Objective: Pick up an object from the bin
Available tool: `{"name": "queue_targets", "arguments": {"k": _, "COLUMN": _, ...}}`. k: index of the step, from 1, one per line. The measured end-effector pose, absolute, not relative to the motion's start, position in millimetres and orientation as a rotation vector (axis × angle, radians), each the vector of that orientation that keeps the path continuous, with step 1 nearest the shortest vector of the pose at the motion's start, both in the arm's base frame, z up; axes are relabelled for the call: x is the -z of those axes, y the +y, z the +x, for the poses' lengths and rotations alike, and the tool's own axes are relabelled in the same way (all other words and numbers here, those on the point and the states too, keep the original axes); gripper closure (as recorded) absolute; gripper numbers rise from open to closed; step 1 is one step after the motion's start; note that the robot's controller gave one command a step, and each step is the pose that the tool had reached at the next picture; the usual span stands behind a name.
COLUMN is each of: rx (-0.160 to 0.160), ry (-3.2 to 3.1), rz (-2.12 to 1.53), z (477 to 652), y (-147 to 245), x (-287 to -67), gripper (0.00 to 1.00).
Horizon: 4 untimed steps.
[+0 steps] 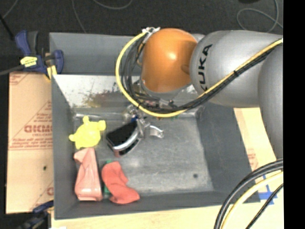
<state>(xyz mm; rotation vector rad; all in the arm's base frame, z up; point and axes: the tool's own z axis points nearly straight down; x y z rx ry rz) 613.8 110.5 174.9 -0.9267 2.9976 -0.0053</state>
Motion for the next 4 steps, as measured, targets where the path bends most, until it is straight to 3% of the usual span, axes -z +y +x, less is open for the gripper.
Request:
{"name": "queue_targets", "arguments": {"k": 1, "rx": 0.007, "ry": 2.992, "rz": -0.879, "z": 625.4, "y": 124.7, "x": -165.9, "gripper": 1.00}}
{"name": "queue_targets", "arguments": {"k": 2, "rx": 0.000, "ry": 3.041, "rz": -0.843, "z": 621.0, "y": 119.1, "x": -170.7, "gripper": 1.00}}
{"name": "queue_targets", "arguments": {"k": 3, "rx": 0.006, "ry": 3.024, "rz": -0.810, "z": 637.3, "y": 117.9, "x": -238.1, "gripper": 1.00}}
{"name": "queue_targets", "arguments": {"k": 4, "rx": 0.005, "ry": 3.026, "rz": -0.831, "z": 634.6, "y": 120.9, "x": -296.5, "gripper": 1.00}}
